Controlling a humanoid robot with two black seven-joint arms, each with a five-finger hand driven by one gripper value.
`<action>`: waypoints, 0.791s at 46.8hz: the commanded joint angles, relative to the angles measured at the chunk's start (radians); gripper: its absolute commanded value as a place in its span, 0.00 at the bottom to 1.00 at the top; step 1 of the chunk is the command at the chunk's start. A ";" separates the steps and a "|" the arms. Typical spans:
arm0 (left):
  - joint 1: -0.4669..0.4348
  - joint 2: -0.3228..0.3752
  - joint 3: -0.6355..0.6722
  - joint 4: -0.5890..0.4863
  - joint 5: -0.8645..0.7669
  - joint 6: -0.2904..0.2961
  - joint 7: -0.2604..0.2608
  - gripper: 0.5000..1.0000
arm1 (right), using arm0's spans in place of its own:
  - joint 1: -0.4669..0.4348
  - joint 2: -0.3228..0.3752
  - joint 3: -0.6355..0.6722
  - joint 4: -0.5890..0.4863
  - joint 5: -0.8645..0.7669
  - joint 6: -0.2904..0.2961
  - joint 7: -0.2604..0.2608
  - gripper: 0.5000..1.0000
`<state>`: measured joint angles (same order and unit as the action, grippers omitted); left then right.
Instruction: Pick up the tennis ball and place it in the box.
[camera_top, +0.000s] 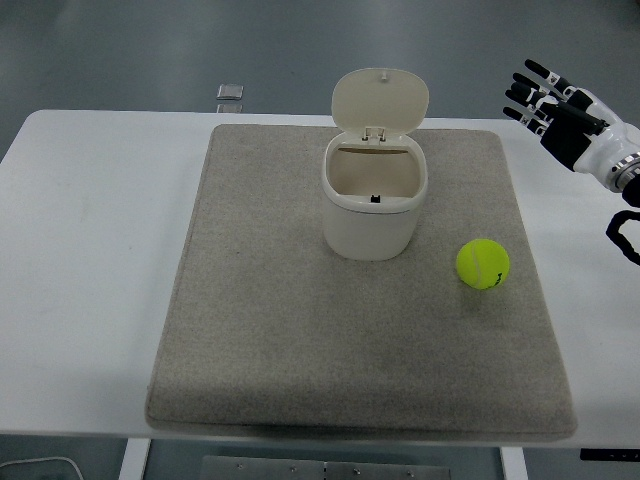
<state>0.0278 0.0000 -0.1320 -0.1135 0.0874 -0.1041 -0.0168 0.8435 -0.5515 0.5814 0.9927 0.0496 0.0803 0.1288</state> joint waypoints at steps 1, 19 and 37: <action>0.000 0.000 0.000 0.000 0.000 0.001 0.000 0.98 | 0.000 -0.005 -0.002 0.000 -0.002 -0.013 -0.001 0.83; 0.000 0.000 0.000 0.000 0.000 0.000 0.000 0.98 | 0.000 0.005 -0.003 -0.012 -0.014 -0.030 0.000 0.83; 0.000 0.000 0.000 0.000 0.000 0.000 0.000 0.98 | 0.003 -0.011 -0.006 -0.012 -0.085 -0.028 -0.001 0.83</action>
<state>0.0275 0.0000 -0.1320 -0.1135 0.0873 -0.1041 -0.0168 0.8467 -0.5630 0.5755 0.9789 0.0061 0.0548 0.1273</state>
